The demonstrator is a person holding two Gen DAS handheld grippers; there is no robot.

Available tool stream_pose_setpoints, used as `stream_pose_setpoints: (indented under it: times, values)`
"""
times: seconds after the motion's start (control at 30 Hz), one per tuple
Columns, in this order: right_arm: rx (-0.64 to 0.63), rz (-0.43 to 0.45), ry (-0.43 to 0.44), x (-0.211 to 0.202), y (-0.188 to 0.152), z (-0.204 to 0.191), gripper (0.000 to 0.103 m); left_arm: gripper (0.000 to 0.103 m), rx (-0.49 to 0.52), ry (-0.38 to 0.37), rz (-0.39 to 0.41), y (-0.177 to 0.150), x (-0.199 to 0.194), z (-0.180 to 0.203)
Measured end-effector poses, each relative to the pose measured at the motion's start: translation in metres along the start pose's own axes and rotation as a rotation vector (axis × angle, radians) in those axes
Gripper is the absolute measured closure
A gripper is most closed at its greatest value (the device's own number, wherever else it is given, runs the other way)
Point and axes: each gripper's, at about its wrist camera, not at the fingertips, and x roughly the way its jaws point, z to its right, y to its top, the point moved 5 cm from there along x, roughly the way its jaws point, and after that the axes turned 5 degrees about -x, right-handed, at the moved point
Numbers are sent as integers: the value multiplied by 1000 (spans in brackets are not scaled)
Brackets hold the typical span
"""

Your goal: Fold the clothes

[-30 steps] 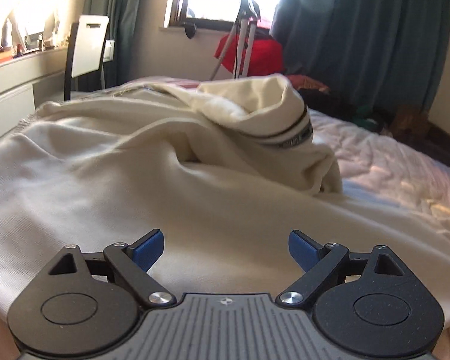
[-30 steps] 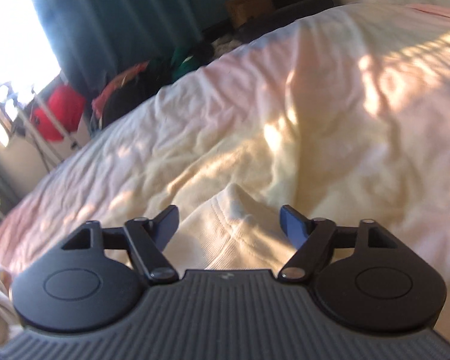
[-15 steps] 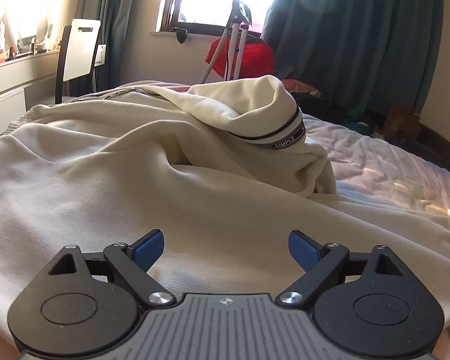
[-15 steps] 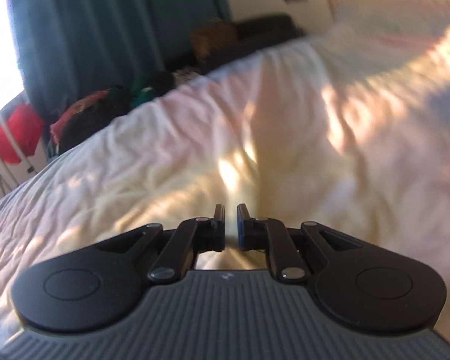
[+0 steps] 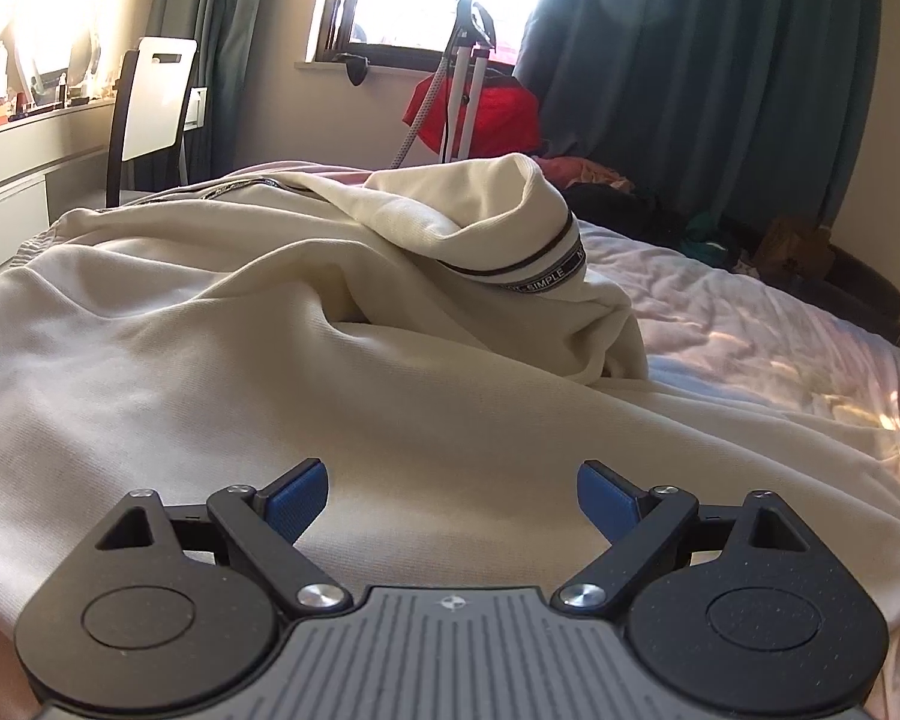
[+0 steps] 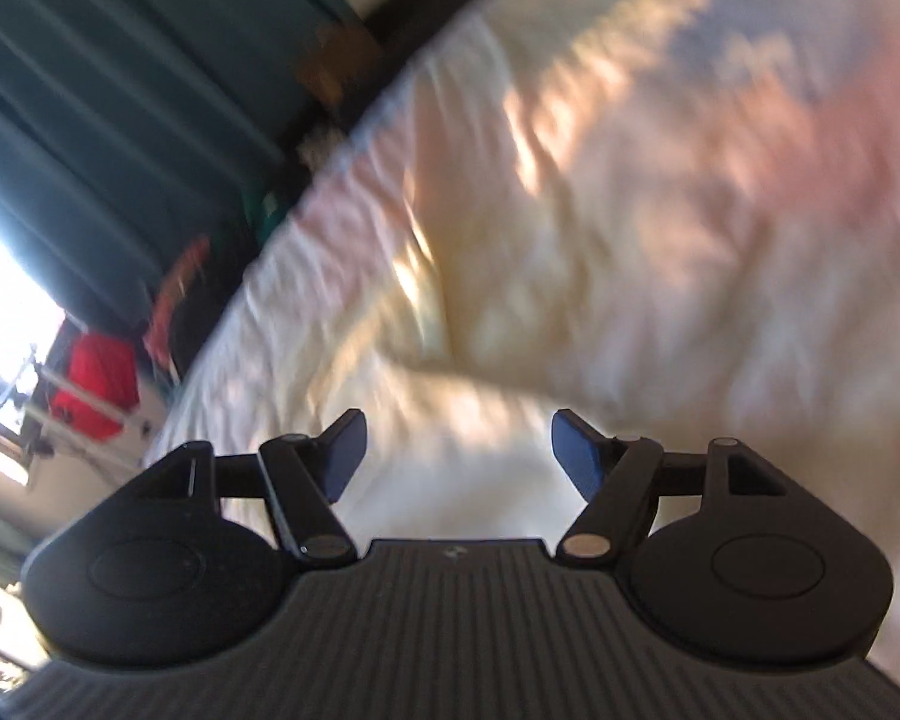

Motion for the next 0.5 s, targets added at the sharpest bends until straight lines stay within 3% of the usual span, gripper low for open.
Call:
stream_pose_setpoints:
  times: [0.13, 0.27, 0.33, 0.47, 0.5]
  values:
    - [149, -62, 2, -12, -18, 25, 32, 11, -10, -4, -2, -1, -3, 0]
    - [197, -132, -8, -9, -36, 33, 32, 11, -27, -5, -2, 1, -3, -2]
    - [225, -171, 28, 0, -40, 34, 32, 11, -33, -2, -1, 1, -3, -3]
    - [227, -155, 48, 17, -34, 28, 33, 11, -37, -2, 2, 1, -2, -3]
    - [209, -141, 40, 20, -31, 25, 41, 11, -35, 0, 2, 1, -2, -2]
